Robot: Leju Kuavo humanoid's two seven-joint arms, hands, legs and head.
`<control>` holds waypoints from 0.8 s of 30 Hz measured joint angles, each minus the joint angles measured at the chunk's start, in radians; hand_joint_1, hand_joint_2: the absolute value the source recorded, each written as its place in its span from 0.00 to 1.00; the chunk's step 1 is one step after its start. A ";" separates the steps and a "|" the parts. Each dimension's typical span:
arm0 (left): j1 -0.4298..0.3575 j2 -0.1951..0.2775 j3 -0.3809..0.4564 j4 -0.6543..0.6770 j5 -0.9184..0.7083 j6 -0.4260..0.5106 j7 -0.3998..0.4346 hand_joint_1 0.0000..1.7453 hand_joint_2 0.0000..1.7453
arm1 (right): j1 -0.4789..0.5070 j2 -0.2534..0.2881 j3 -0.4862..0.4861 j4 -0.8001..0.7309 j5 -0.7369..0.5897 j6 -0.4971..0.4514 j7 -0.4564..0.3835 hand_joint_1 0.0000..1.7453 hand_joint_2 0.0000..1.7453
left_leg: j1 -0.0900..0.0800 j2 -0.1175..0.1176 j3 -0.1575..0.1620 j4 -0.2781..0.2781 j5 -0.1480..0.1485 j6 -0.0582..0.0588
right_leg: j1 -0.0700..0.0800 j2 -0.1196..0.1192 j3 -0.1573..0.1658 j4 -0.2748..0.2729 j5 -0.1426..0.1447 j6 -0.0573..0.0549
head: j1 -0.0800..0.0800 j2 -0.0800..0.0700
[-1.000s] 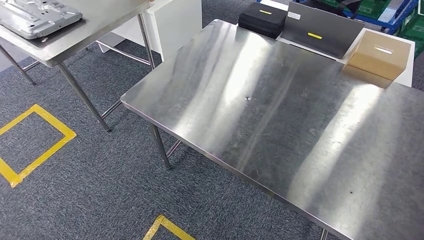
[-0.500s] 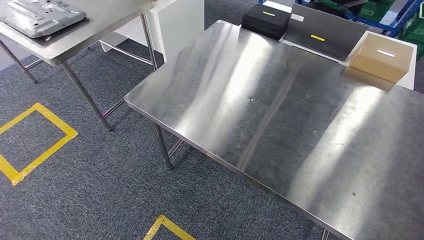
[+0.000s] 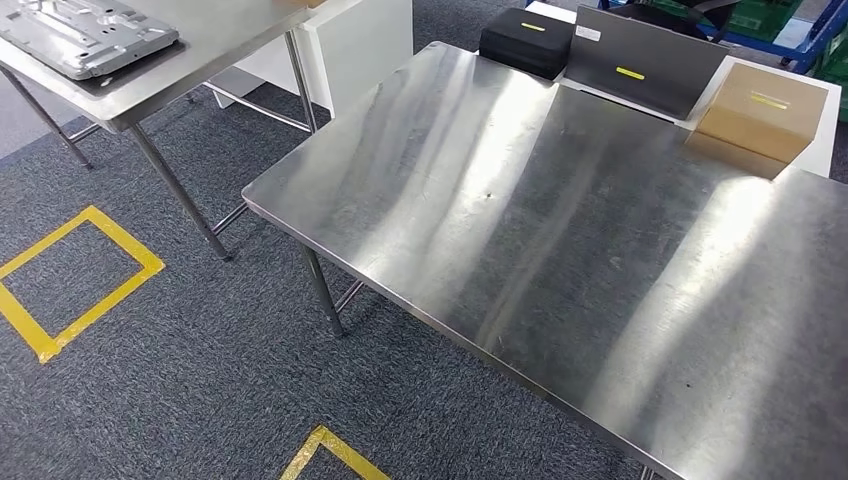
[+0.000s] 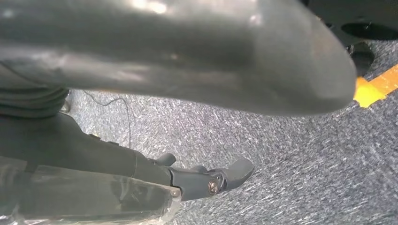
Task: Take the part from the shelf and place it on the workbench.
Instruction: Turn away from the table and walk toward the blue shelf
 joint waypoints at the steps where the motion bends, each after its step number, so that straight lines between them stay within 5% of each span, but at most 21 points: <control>1: 0.001 0.000 0.000 0.000 0.000 0.000 0.000 0.00 0.00 | 0.000 0.001 0.000 0.000 0.000 0.002 0.000 0.00 0.00 | 0.000 0.005 0.031 -0.056 0.030 0.002 | 0.000 -0.004 0.001 0.000 -0.001 0.000 | 0.000 0.000; 4: -0.004 0.000 0.000 0.000 0.000 -0.002 -0.001 0.00 0.00 | -0.001 0.002 0.000 0.000 0.000 0.012 0.000 0.00 0.00 | -0.003 0.037 0.124 -0.233 0.092 0.012 | 0.006 -0.015 0.003 0.002 -0.005 0.005 | 0.000 0.000; 10: -0.010 -0.005 0.000 0.000 0.000 -0.005 0.002 0.00 0.00 | -0.002 0.002 0.003 0.002 0.001 0.023 0.002 0.00 0.00 | -0.013 0.013 0.130 -0.266 0.101 0.042 | 0.012 -0.025 -0.012 0.030 -0.030 0.026 | 0.004 0.000; 13: -0.013 -0.006 0.000 0.000 0.000 -0.006 0.003 0.00 0.00 | -0.001 0.002 0.005 0.002 0.001 0.025 0.002 0.00 0.00 | -0.010 -0.006 0.125 -0.270 0.108 0.057 | 0.007 0.005 -0.096 0.210 -0.117 0.019 | 0.007 0.000; 15: -0.011 -0.007 0.000 0.001 0.000 -0.006 0.003 0.00 0.00 | 0.001 0.002 0.005 0.002 0.001 0.025 0.002 0.00 0.00 | -0.011 -0.022 0.122 -0.269 0.109 0.058 | 0.006 0.012 -0.142 0.305 -0.147 0.022 | 0.008 0.000; 17: -0.009 -0.007 0.000 0.001 0.000 -0.006 0.004 0.00 0.00 | 0.003 0.001 0.006 0.002 0.001 0.027 0.002 0.00 0.00 | -0.011 -0.041 0.122 -0.268 0.110 0.057 | 0.004 0.017 -0.113 0.249 -0.112 0.038 | 0.008 0.000; 19: -0.010 -0.008 0.000 0.001 0.000 -0.006 0.005 0.00 0.00 | 0.003 0.000 0.007 0.002 0.002 0.032 0.002 0.00 0.00 | -0.012 -0.061 0.123 -0.267 0.111 0.052 | 0.001 0.043 -0.046 0.104 -0.053 0.048 | 0.008 0.000; 21: -0.011 -0.010 0.000 0.001 -0.001 -0.006 0.006 0.00 0.00 | 0.002 0.000 0.010 0.002 0.002 0.040 0.002 0.00 0.00 | -0.015 -0.076 0.120 -0.265 0.112 0.044 | 0.001 0.064 -0.011 0.018 -0.021 0.043 | 0.008 0.000; 24: -0.010 -0.010 0.000 0.001 -0.001 -0.007 0.009 0.00 0.00 | 0.000 0.000 0.019 0.003 0.002 0.050 0.005 0.00 0.00 | -0.014 -0.087 0.113 -0.260 0.111 0.028 | 0.001 0.049 -0.002 0.005 -0.012 0.024 | 0.007 0.000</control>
